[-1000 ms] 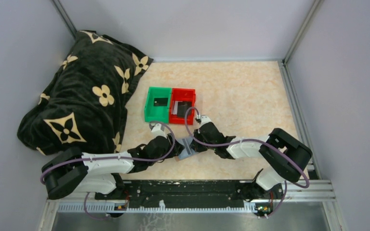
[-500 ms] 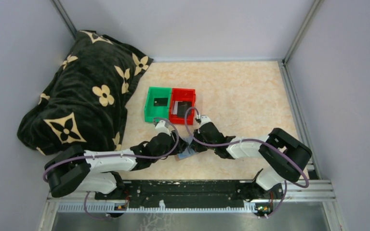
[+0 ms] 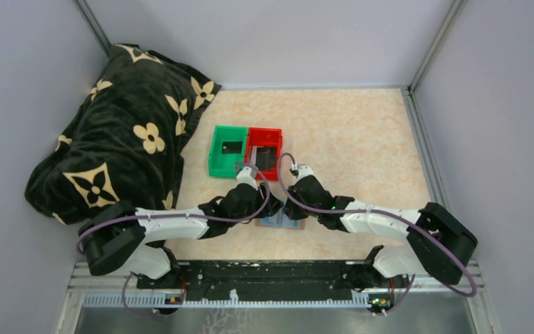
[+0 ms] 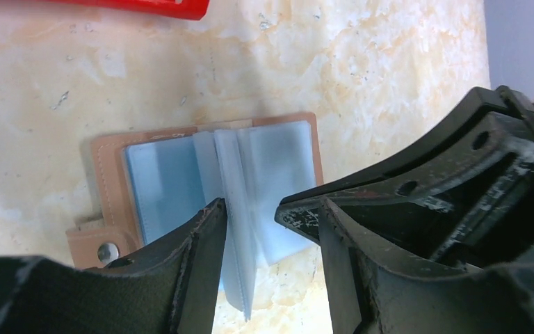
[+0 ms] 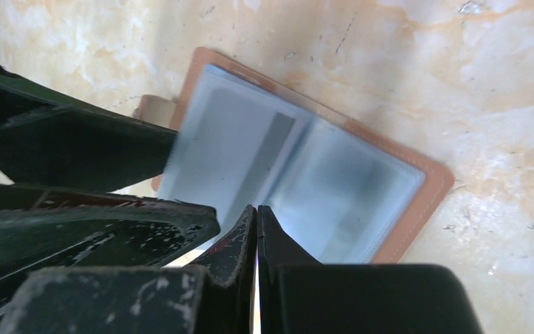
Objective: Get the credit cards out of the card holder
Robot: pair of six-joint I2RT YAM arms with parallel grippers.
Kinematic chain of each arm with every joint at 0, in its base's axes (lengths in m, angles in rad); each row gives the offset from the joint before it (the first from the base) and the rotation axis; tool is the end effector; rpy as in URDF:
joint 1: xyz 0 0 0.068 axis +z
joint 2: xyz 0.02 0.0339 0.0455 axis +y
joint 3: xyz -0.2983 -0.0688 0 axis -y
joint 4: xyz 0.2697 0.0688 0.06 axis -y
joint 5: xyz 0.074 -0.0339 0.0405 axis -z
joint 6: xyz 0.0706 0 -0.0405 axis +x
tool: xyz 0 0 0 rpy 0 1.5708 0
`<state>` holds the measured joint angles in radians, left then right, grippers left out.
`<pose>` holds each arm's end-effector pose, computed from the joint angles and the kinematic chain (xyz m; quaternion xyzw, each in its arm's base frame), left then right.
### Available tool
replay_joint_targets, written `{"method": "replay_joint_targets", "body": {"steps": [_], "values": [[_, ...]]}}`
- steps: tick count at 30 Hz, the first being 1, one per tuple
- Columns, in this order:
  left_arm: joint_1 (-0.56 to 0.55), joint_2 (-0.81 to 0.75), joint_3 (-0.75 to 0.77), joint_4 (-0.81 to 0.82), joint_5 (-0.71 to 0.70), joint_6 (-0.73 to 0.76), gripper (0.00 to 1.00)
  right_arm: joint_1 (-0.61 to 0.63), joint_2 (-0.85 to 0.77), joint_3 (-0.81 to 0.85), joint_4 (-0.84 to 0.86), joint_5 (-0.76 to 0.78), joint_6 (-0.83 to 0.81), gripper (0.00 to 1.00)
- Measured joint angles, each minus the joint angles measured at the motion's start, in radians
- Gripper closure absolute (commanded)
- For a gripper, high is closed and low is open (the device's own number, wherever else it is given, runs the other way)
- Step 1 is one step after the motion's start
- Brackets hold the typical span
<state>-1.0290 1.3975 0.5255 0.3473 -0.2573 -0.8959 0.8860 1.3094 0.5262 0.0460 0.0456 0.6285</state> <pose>0.1758 -0.2573 0.1682 -0.0068 0.8615 -0.3430 0.3743 0.1817 0.2174 0.1567 -0.1082 0.9078 0.2629 0.3084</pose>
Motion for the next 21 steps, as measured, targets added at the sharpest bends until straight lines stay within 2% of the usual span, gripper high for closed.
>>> {"method": "replay_joint_targets", "body": {"steps": [10, 21], "values": [[0.023, 0.059, 0.083, 0.015, 0.064, 0.033, 0.42, -0.022, -0.126, 0.012, -0.115, 0.061, -0.005, 1.0], [0.024, 0.125, 0.116, 0.057, 0.163, 0.025, 0.41, -0.105, -0.29, -0.046, -0.182, 0.086, -0.003, 1.0]]}}
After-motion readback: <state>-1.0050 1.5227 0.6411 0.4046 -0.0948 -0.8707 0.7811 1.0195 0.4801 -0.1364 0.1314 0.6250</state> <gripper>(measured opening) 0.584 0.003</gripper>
